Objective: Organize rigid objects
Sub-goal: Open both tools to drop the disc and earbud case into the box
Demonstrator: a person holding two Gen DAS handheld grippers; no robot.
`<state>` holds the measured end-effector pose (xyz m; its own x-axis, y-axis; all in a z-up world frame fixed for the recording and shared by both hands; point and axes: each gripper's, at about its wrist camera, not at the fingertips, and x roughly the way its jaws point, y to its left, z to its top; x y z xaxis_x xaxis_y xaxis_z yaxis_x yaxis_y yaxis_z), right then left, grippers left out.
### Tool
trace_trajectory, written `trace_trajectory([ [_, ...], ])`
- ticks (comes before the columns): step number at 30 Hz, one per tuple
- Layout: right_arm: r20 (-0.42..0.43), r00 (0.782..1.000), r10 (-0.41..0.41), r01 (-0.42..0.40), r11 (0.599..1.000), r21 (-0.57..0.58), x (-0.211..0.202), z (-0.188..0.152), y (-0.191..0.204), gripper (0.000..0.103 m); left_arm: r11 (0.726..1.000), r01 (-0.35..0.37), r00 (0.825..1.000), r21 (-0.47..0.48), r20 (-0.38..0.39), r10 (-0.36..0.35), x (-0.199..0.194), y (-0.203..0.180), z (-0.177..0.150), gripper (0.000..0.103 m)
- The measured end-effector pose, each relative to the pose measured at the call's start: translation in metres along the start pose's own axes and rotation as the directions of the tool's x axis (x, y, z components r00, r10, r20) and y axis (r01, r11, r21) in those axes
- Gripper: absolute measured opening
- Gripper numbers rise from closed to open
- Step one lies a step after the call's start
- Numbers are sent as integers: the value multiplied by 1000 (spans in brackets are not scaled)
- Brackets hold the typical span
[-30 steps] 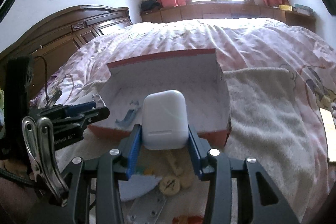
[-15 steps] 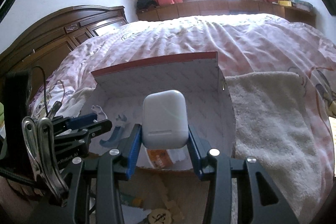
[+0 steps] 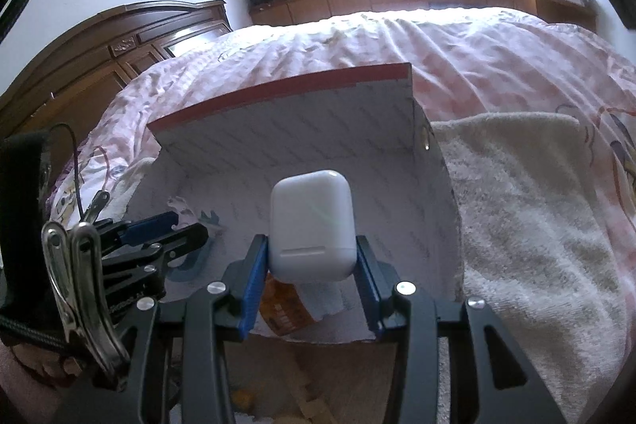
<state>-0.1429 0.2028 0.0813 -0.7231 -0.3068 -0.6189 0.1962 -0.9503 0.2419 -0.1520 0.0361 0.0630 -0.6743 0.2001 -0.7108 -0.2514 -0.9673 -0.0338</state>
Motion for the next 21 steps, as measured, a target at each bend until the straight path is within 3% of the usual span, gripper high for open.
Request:
trace_trajectory([
  [12, 15, 1000, -9, 10, 1000, -9, 0, 0, 3, 45, 1000, 5, 999, -7, -48, -6, 9, -1, -2, 38],
  [15, 21, 1000, -20, 19, 1000, 4, -2, 0, 1, 54, 1000, -5, 999, 4, -47, 5, 8, -4, -3, 38],
  [21, 39, 999, -6, 5, 999, 35, -10, 0, -2, 55, 1000, 6, 999, 3, -38, -6, 0, -5, -3, 38],
])
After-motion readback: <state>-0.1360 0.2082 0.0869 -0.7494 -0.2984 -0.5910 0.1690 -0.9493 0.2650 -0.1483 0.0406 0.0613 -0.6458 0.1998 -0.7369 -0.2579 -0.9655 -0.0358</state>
